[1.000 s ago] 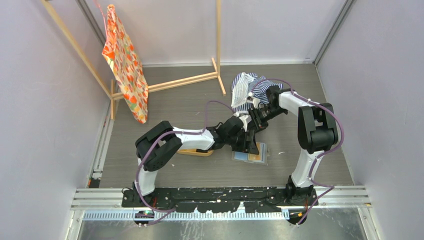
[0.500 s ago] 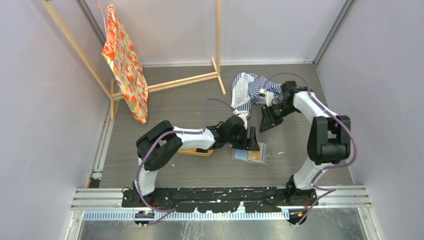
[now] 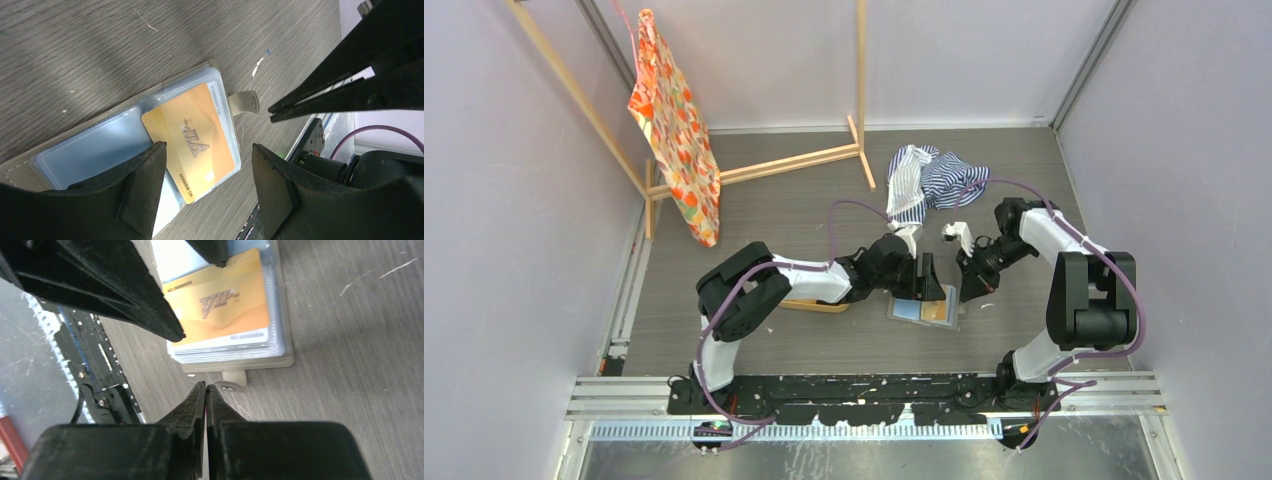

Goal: Put the credit cards into the card holder
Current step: Insert the credit card into the card holder.

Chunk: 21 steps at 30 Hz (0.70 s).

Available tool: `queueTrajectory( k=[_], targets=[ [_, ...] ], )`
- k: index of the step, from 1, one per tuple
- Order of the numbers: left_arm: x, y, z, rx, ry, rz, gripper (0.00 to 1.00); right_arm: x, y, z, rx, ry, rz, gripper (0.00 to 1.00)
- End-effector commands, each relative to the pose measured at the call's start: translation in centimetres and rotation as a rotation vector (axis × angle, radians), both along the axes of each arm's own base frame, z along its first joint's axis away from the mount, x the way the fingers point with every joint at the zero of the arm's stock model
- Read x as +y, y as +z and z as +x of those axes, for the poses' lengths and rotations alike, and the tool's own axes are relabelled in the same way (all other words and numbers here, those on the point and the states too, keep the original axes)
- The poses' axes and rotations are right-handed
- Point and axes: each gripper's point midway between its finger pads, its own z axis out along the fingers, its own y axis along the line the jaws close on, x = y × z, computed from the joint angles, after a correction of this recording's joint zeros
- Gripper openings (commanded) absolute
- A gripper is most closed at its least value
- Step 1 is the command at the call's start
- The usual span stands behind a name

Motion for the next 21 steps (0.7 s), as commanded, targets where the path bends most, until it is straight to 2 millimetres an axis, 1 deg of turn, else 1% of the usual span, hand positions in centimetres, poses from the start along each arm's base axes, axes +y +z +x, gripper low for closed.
queueTrajectory(
  k=[1,4,7,11,21],
  targets=[
    [0.0,1.2,0.6,-0.044,0.027,-0.046,0.65,-0.2,0.2,2.3,-0.101,-0.006,-0.012,0.07],
    [0.6,2.0,0.8,-0.077,0.033,-0.029,0.66,-0.5,-0.2,2.2,-0.076,-0.013,-0.029,0.07],
    [1.0,2.2,0.7,-0.085,0.034,-0.013,0.66,-0.4,-0.2,2.0,-0.066,-0.009,-0.029,0.08],
    [1.3,1.4,0.5,-0.062,0.041,-0.007,0.66,-0.4,-0.3,2.0,-0.063,-0.012,-0.034,0.08],
    [0.7,0.3,-0.2,-0.002,0.027,-0.029,0.63,-0.4,-1.1,2.3,-0.022,-0.049,-0.080,0.08]
  ],
)
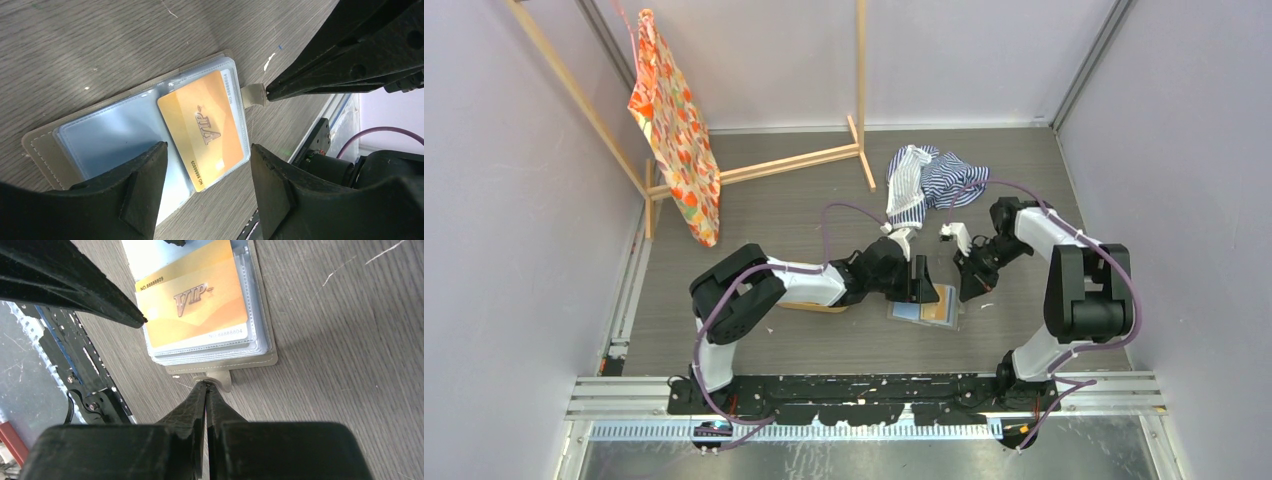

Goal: Put the credit cards into the card holder
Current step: Insert the credit card into the card holder.

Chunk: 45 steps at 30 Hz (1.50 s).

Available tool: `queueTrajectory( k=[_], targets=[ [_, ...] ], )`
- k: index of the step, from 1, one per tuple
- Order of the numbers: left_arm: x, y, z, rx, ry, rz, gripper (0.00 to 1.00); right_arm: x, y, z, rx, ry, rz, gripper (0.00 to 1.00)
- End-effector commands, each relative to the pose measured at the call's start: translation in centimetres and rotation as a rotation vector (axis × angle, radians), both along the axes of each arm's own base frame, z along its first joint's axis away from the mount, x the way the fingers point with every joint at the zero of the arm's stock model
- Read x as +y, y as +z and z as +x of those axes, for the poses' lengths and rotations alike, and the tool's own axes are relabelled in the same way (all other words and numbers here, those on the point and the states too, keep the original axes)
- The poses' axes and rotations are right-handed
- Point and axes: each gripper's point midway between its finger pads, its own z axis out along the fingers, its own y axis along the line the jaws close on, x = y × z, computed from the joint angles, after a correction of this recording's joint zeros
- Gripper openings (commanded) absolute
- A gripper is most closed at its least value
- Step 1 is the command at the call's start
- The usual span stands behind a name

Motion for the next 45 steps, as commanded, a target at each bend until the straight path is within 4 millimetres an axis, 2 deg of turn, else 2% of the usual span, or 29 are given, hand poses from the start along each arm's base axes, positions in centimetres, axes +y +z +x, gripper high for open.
queueTrajectory(
  k=[1,9,14,20,24,28,31,38,43,45],
  targets=[
    [-0.9,0.7,-0.1,0.005,-0.012,-0.058,0.62,0.0,0.2,1.3,-0.021,-0.030,-0.021,0.08],
    [-2.4,0.7,-0.8,0.034,-0.053,-0.110,0.60,1.0,-0.5,1.6,0.075,-0.080,-0.049,0.08],
    [-3.3,1.4,-1.0,0.021,-0.079,-0.131,0.60,1.5,-1.0,1.8,0.095,-0.090,-0.071,0.08],
    [-4.1,2.4,-1.2,0.004,-0.104,-0.157,0.60,1.5,-1.3,2.0,0.104,-0.105,-0.081,0.09],
    [-4.7,2.1,-1.6,0.017,-0.126,-0.157,0.60,1.7,-0.8,2.0,0.102,-0.101,-0.066,0.11],
    [-4.3,1.5,-1.4,0.015,-0.116,-0.127,0.61,1.5,1.3,1.9,0.099,-0.092,-0.002,0.16],
    [-3.9,1.9,-1.0,-0.019,-0.109,-0.093,0.62,0.8,3.0,1.8,0.079,-0.103,0.066,0.18],
    [-2.9,4.2,0.1,-0.125,-0.107,-0.041,0.64,0.0,6.5,2.2,-0.027,-0.165,0.177,0.19],
    [-1.0,6.2,0.8,-0.244,-0.082,-0.013,0.65,0.3,9.5,2.5,-0.141,-0.163,0.209,0.21],
    [-0.3,7.3,1.0,-0.288,-0.083,-0.007,0.65,0.6,10.9,2.4,-0.196,-0.159,0.225,0.25]
  ],
)
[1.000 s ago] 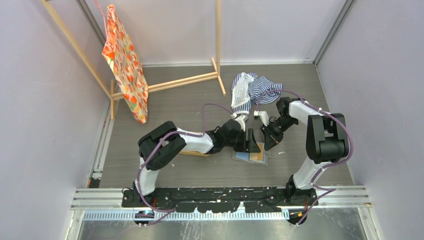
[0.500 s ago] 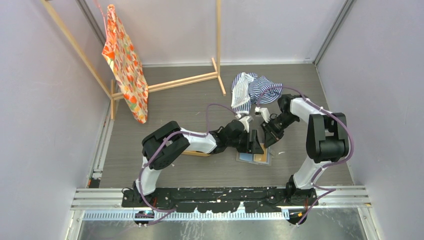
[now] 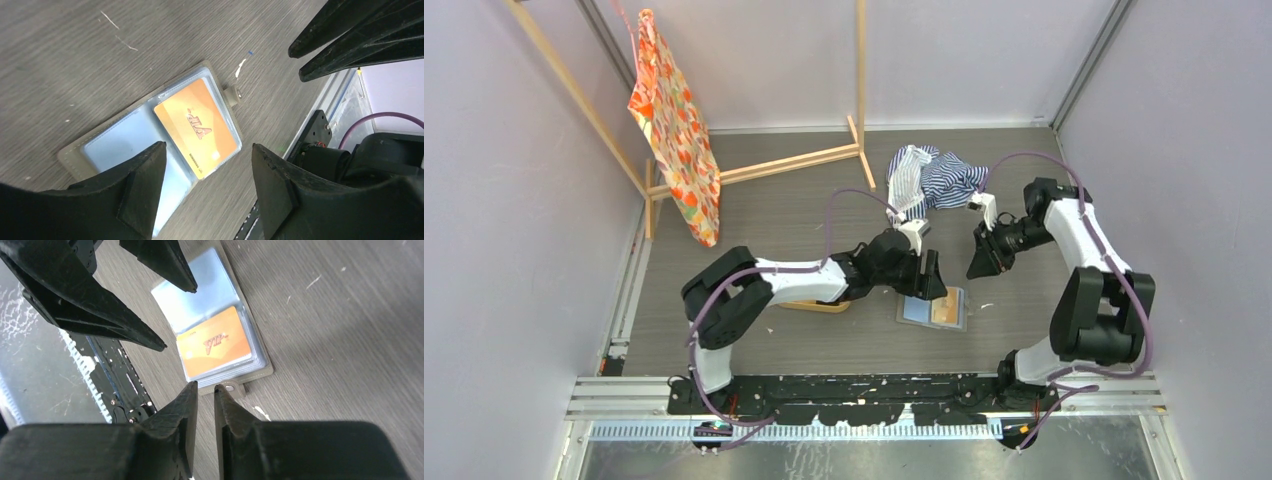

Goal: Put the credit cards into the card holder
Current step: Insert the credit card into the card holder, then pick up the credit card from the storage box.

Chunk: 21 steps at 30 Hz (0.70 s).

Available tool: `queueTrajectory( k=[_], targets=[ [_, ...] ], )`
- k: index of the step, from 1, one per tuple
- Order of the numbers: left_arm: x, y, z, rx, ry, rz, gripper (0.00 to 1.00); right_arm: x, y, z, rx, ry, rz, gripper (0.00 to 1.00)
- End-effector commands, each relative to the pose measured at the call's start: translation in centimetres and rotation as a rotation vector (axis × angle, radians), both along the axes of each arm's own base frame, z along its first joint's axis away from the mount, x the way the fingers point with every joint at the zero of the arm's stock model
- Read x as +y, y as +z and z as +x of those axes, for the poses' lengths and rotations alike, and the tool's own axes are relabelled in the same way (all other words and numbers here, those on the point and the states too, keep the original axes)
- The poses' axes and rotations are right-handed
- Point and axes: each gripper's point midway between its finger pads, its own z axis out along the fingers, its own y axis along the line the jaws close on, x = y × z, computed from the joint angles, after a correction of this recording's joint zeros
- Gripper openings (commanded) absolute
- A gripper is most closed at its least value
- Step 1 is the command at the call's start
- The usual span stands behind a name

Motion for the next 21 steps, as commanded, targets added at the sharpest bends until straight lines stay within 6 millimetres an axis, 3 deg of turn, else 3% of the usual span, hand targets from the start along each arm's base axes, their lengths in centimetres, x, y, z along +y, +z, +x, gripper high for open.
queueTrajectory(
  k=[1,5,9,11,14,15,18,21],
  targets=[
    [1.6,4.7,1.0,-0.178,0.006,-0.009,0.64,1.3,4.8,0.2,-0.176,0.023,0.071,0.28],
    [4.5,7.8,1.5,-0.305,0.052,0.010,0.64,2.4,7.7,-0.5,-0.277,0.064,0.138,0.49],
    [9.7,10.8,2.4,-0.451,0.154,0.077,0.66,4.2,10.2,-1.8,-0.352,0.171,0.235,0.64],
    [12.2,11.6,2.7,-0.476,0.190,0.107,0.69,5.4,10.7,-2.2,-0.355,0.225,0.259,0.65],
    [16.2,11.1,2.9,-0.447,0.234,0.169,0.77,7.6,10.6,-2.5,-0.299,0.289,0.241,0.65],
    [17.4,11.0,2.9,-0.439,0.251,0.177,0.79,8.5,10.5,-2.1,-0.301,0.305,0.231,0.65],
    [20.8,10.6,3.0,-0.420,0.327,0.212,0.99,10.9,9.4,-0.4,-0.275,0.276,0.149,0.65],
    [23.3,10.1,2.7,-0.394,0.365,0.209,1.00,13.6,9.0,0.5,-0.249,0.286,0.094,0.64]
  ],
)
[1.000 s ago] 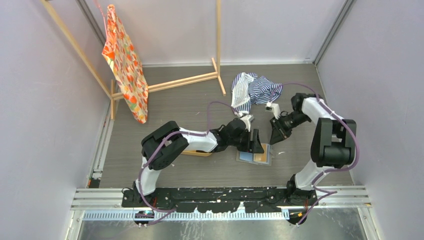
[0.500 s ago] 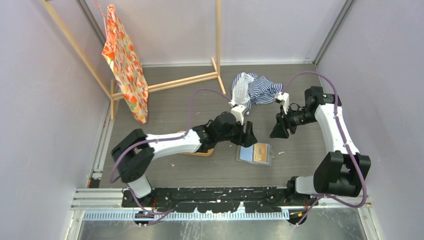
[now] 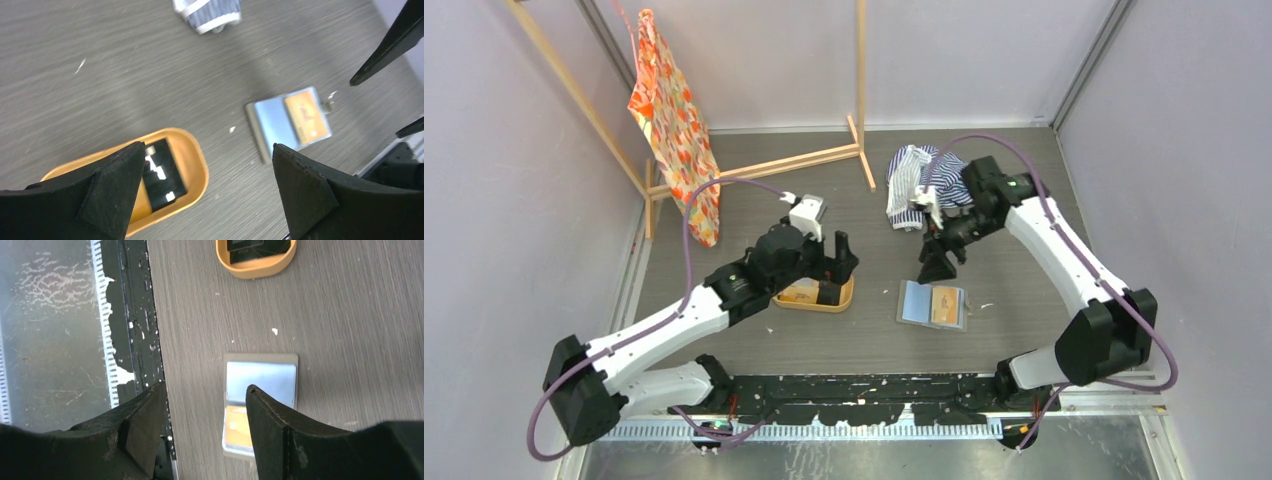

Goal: Put the credit cards into the card holder
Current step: Pick up the credit card from the storage box.

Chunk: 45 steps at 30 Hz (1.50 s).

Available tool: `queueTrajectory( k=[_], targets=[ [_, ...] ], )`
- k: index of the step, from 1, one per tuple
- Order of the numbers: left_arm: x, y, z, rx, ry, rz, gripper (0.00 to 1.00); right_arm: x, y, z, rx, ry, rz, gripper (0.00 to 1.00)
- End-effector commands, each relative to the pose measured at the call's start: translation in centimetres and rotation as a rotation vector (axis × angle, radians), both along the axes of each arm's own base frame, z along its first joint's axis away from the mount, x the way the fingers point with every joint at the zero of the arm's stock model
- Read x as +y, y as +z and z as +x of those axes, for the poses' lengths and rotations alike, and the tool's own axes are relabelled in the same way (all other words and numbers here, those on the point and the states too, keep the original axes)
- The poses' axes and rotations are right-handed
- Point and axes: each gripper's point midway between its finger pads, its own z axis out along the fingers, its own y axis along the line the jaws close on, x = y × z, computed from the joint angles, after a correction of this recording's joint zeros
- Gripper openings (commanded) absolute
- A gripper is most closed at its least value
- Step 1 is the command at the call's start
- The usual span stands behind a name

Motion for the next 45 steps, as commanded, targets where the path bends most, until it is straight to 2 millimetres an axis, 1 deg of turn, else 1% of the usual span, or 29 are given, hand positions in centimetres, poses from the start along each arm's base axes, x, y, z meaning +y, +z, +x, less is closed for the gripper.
queueTrajectory(
  k=[1,2,4,7,9,11,12,13,14,17,19,21,23,25,28,31,34,36,38,39,41,42,45],
  targets=[
    [4.1,-2.1,-0.5,0.062,0.062,0.051,1.00,3.6,0.5,3.6,-0.009,-0.088,-0.059,0.64],
    [4.8,-2.3,-0.4,0.086,0.080,0.037,1.00,4.3,0.1,4.2,0.023,-0.106,-0.062,0.63],
    [5.0,-3.1,-0.4,0.153,0.105,0.004,1.00,5.3,-0.3,4.9,0.070,-0.131,-0.045,0.63],
    [5.0,-4.5,-0.4,0.246,0.149,0.023,0.98,4.9,-2.0,5.7,0.088,-0.149,-0.091,0.63],
    [5.6,-5.8,0.0,0.324,0.240,0.048,0.96,4.5,-2.9,5.8,0.106,-0.164,-0.093,0.63],
    [5.8,-7.1,0.3,0.383,0.296,0.087,0.87,4.0,-3.3,6.1,0.115,-0.180,-0.083,0.63],
    [5.6,-7.7,0.4,0.407,0.303,0.108,0.76,3.7,-3.6,6.3,0.114,-0.192,-0.085,0.63],
    [5.4,-8.4,0.5,0.432,0.310,0.124,0.72,3.4,-3.7,6.5,0.116,-0.202,-0.082,0.63],
    [5.0,-8.9,0.6,0.452,0.308,0.137,0.70,3.0,-3.8,6.7,0.122,-0.214,-0.076,0.63],
    [3.7,-9.9,1.1,0.455,0.298,0.196,0.70,2.2,-4.2,7.2,0.137,-0.241,-0.061,0.63],
    [3.4,-10.2,1.4,0.424,0.322,0.280,0.71,1.7,-4.5,7.4,0.146,-0.254,-0.056,0.63],
    [3.1,-10.9,1.2,0.423,0.316,0.370,0.73,1.6,-4.8,7.4,0.158,-0.256,-0.055,0.63],
    [2.7,-12.6,1.2,0.454,0.305,0.425,0.73,1.6,-5.0,7.5,0.163,-0.255,-0.054,0.63],
    [2.5,-13.3,1.5,0.466,0.301,0.457,0.73,1.6,-5.1,7.4,0.167,-0.252,-0.054,0.63],
    [2.5,-13.4,2.0,0.462,0.313,0.488,0.73,1.5,-5.5,7.4,0.175,-0.250,-0.058,0.63],
    [2.6,-13.0,2.1,0.449,0.314,0.487,0.73,1.3,-5.6,7.5,0.179,-0.256,-0.057,0.63],
    [2.0,-12.0,1.9,0.422,0.267,0.438,0.73,1.3,-5.8,7.6,0.182,-0.257,-0.061,0.63],
    [1.4,-10.9,1.8,0.388,0.222,0.376,0.73,1.2,-5.9,7.6,0.185,-0.257,-0.061,0.63],
    [1.3,-9.9,1.7,0.350,0.206,0.328,0.73,1.2,-6.1,7.5,0.191,-0.254,-0.062,0.63],
    [1.6,-9.9,1.7,0.335,0.205,0.318,0.74,1.2,-6.1,7.5,0.193,-0.254,-0.064,0.63],
    [2.5,-10.2,1.8,0.337,0.229,0.308,0.74,1.2,-6.2,7.5,0.195,-0.253,-0.067,0.63],
    [3.3,-10.8,1.9,0.361,0.254,0.312,0.74,1.1,-6.3,7.5,0.193,-0.253,-0.069,0.63],
    [3.9,-12.3,1.7,0.412,0.269,0.340,0.74,1.1,-6.4,7.4,0.194,-0.252,-0.074,0.63]
  ],
)
